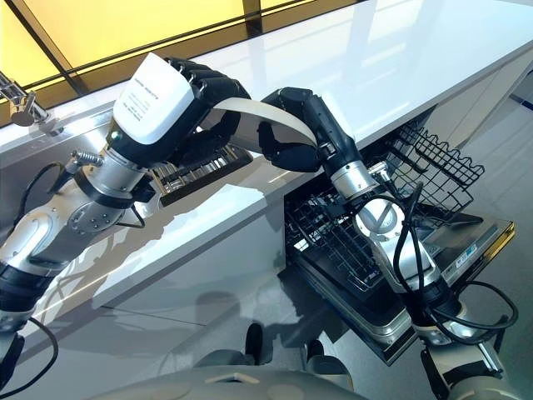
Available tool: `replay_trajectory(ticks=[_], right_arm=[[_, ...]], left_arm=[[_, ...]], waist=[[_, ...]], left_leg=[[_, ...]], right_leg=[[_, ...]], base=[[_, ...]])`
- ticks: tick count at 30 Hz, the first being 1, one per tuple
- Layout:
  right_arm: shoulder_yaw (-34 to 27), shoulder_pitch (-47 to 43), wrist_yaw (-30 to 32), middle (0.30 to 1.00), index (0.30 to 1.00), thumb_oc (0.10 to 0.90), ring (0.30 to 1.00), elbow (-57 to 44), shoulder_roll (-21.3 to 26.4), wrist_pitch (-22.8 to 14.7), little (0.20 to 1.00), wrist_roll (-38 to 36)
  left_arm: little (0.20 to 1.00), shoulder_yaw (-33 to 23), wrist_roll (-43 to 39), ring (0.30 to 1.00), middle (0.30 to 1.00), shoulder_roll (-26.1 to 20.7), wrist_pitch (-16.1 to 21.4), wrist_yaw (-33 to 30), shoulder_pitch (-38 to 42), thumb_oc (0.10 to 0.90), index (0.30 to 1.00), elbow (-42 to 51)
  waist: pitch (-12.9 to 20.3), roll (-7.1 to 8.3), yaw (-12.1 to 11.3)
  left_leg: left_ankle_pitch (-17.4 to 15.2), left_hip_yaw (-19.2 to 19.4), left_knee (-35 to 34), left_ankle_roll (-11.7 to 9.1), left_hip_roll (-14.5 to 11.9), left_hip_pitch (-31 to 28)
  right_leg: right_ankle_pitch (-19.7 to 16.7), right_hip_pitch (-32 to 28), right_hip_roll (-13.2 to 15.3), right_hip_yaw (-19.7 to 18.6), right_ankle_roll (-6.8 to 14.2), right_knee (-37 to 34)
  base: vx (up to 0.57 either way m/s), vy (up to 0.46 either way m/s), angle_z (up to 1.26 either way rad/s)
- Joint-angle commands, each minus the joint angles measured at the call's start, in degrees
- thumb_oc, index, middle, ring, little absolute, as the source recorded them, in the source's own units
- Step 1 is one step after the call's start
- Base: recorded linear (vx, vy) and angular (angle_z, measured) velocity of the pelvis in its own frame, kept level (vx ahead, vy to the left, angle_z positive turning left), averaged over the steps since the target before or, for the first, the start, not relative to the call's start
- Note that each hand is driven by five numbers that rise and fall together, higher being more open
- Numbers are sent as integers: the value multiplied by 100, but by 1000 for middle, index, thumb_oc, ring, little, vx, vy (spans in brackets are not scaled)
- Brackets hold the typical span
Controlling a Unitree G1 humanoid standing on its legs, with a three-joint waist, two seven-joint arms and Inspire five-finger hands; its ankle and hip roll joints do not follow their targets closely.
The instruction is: Pick up plates and place into dishwasher.
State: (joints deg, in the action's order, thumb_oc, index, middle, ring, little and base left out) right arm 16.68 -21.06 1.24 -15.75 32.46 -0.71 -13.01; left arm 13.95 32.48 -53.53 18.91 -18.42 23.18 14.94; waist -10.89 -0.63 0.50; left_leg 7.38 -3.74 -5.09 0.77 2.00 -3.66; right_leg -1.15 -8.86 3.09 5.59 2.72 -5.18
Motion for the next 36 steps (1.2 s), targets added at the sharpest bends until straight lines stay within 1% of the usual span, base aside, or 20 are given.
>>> replay_trajectory(ticks=[1,5,6,7,8,10,14,15,16,17,19,20,22,23,24,26,28,29,33,36], right_arm=[[-249,-349,294,300,300,100,300,-210,131,-394,200,4],[-288,-353,401,300,300,100,300,-178,95,-439,200,22],[-294,-360,424,300,300,100,300,-170,90,-451,200,15],[-300,-355,448,300,300,100,300,-169,82,-472,200,18],[-312,-348,465,300,300,100,300,-177,59,-480,200,19],[-339,-314,511,300,300,100,300,-184,45,-512,200,5],[-500,-215,694,300,300,100,300,-85,-12,-597,200,85],[-545,-194,788,300,300,100,300,-76,-26,-599,200,109],[-717,-137,1011,300,300,100,300,42,-36,-730,200,235],[-741,-128,1067,300,300,100,300,60,-34,-740,200,258],[-997,-38,1415,300,300,100,300,181,7,-892,200,454],[-1242,65,1764,300,300,100,300,313,53,-1031,200,585],[-1577,259,2167,300,300,100,300,473,86,-1186,200,767],[-1868,440,2555,300,300,100,300,618,117,-1290,200,733],[-1923,486,2637,300,300,100,300,652,112,-1312,200,732],[-2361,837,3023,300,300,100,300,872,81,-1560,200,616],[-2623,1076,3289,300,300,100,300,990,6,-1646,200,469],[-2820,1273,3439,300,300,100,300,1091,-122,-1669,200,403],[-2944,1525,3503,300,300,100,300,1275,-319,-1425,200,381],[-2926,1678,3240,300,300,100,300,1509,-434,-1326,200,293]], left_arm=[[820,-794,-419,832,832,106,76,-684,510,720,832,385],[724,-833,-428,749,749,177,45,-617,466,624,749,396],[746,-837,-496,768,768,180,48,-584,461,646,768,379],[845,-847,-550,853,853,193,22,-532,450,745,853,388],[900,-855,-675,900,900,236,-91,-404,419,800,900,400],[900,-870,-1400,900,900,335,-273,90,313,800,900,353],[900,-981,-2665,900,900,646,-519,907,-8,800,900,160],[900,-996,-2929,900,900,683,-590,977,-60,800,900,108],[900,-1103,-3241,900,900,756,-700,1123,-203,800,900,-24],[900,-1120,-3285,900,900,762,-728,1138,-224,800,900,-41],[900,-1254,-3546,900,900,783,-804,1212,-373,800,900,-197],[900,-1398,-3657,900,900,795,-804,1260,-528,800,900,-311],[900,-1604,-3712,900,900,795,-786,1300,-731,800,900,-394],[900,-1782,-3729,900,900,814,-809,1329,-929,800,900,-448],[900,-1811,-3735,900,900,820,-804,1330,-972,800,900,-462],[900,-2090,-3751,900,900,895,-726,1367,-1323,800,900,-535],[900,-2228,-3765,900,900,949,-710,1358,-1532,800,900,-616],[900,-2347,-3783,900,900,1018,-712,1359,-1695,800,900,-709],[900,-2445,-3937,900,900,1151,-779,1294,-1841,800,900,-868],[900,-2499,-4074,900,900,1263,-796,1283,-1910,800,900,-965]], waist=[[632,-57,-7],[626,-58,-20],[625,-58,-23],[622,-59,-27],[617,-62,-32],[602,-66,-40],[573,-72,-59],[571,-72,-61],[553,-78,-65],[552,-80,-65],[543,-80,-60],[534,-83,-56],[523,-91,-48],[510,-95,-37],[518,-96,-34],[498,-110,-23],[503,-118,-6],[481,-126,16],[451,-144,62],[427,-155,99]], left_leg=[[-811,166,9,81,208,-413],[-824,129,9,93,217,-426],[-826,126,9,95,219,-430],[-828,122,9,97,222,-432],[-830,113,9,99,224,-436],[-830,111,9,100,227,-447],[-831,117,9,105,217,-475],[-831,116,9,106,217,-478],[-833,123,9,112,213,-487],[-834,126,9,112,211,-489],[-838,143,9,120,208,-502],[-841,158,9,124,205,-510],[-848,172,14,133,205,-515],[-851,176,10,143,205,-519],[-903,168,12,143,205,-545],[-858,189,10,154,201,-529],[-918,190,13,157,200,-561],[-863,209,14,165,199,-535],[-917,204,15,179,202,-583],[-915,216,13,182,202,-589]], right_leg=[[398,173,-494,88,-109,483],[420,169,-486,98,-114,513],[422,164,-483,105,-114,515],[426,164,-481,109,-115,518],[428,163,-479,114,-115,523],[425,157,-477,122,-111,522],[426,132,-483,121,-108,516],[425,132,-485,119,-106,516],[424,126,-490,121,-107,512],[425,125,-491,120,-107,513],[426,118,-495,120,-107,513],[427,111,-501,114,-111,507],[425,108,-505,104,-112,500],[421,111,-513,96,-113,491],[466,82,-516,85,-107,481],[426,103,-518,84,-113,482],[478,70,-519,69,-103,473],[432,104,-513,73,-105,485],[497,85,-500,71,-101,522],[518,110,-487,74,-102,574]], base=[[0,0,0],[0,1,3],[4,1,5],[4,2,6],[5,2,6],[5,3,5],[1,0,1],[0,0,0],[0,0,0],[0,0,0],[0,0,0],[0,0,0],[0,0,0],[42,-6,1],[42,-6,1],[0,0,0],[0,0,0],[52,-4,-2],[30,2,-2],[0,0,0]])
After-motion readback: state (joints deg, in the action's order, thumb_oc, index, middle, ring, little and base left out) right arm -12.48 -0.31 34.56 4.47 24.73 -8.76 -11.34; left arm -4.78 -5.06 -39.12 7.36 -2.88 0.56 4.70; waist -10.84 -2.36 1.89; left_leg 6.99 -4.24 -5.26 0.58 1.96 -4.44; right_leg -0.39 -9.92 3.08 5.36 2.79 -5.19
